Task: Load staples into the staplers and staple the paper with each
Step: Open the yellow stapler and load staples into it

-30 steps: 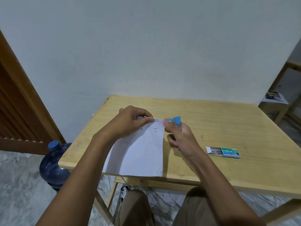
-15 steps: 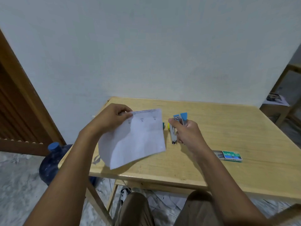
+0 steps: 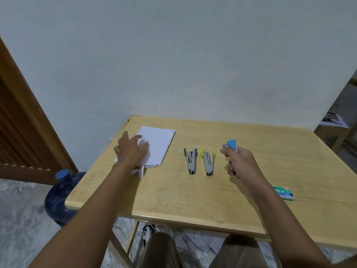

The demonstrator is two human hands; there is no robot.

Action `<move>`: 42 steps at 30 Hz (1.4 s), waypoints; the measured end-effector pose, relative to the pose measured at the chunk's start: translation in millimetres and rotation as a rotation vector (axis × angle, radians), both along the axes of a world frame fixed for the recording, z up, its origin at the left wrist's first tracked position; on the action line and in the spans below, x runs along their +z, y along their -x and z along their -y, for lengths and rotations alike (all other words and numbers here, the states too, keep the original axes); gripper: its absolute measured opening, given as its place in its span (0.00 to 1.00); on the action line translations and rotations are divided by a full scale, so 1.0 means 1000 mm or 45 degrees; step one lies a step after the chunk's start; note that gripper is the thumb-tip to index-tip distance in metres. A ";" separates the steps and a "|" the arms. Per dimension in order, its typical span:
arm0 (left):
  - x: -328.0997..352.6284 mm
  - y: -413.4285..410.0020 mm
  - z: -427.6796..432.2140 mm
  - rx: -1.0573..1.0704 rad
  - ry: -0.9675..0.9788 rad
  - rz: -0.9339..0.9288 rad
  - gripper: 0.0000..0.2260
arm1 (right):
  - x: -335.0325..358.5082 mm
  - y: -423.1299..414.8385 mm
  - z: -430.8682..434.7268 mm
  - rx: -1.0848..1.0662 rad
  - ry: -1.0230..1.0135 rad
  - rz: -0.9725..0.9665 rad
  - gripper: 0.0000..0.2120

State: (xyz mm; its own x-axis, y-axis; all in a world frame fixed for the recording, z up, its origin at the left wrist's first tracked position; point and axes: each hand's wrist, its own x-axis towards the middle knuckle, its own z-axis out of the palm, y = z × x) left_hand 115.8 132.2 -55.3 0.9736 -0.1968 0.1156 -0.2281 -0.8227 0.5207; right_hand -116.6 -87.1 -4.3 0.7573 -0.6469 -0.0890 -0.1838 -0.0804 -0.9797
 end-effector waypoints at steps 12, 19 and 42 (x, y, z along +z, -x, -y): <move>-0.028 -0.002 0.029 0.018 -0.366 -0.079 0.31 | -0.012 -0.031 0.052 0.035 0.621 -0.372 0.08; -0.017 0.010 0.049 0.009 0.005 0.199 0.29 | -0.031 -0.070 0.081 -0.088 0.887 -0.706 0.13; -0.014 0.113 0.098 -0.781 0.148 0.230 0.26 | -0.020 -0.085 0.070 0.019 0.794 -0.521 0.21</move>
State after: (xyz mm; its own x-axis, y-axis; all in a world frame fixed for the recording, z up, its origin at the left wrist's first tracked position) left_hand 2.8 34.2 -69.1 0.6514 -0.6873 0.3215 -0.7312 -0.4555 0.5078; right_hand -31.7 -156.8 -24.6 0.7517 -0.6594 0.0147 -0.5185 -0.6045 -0.6048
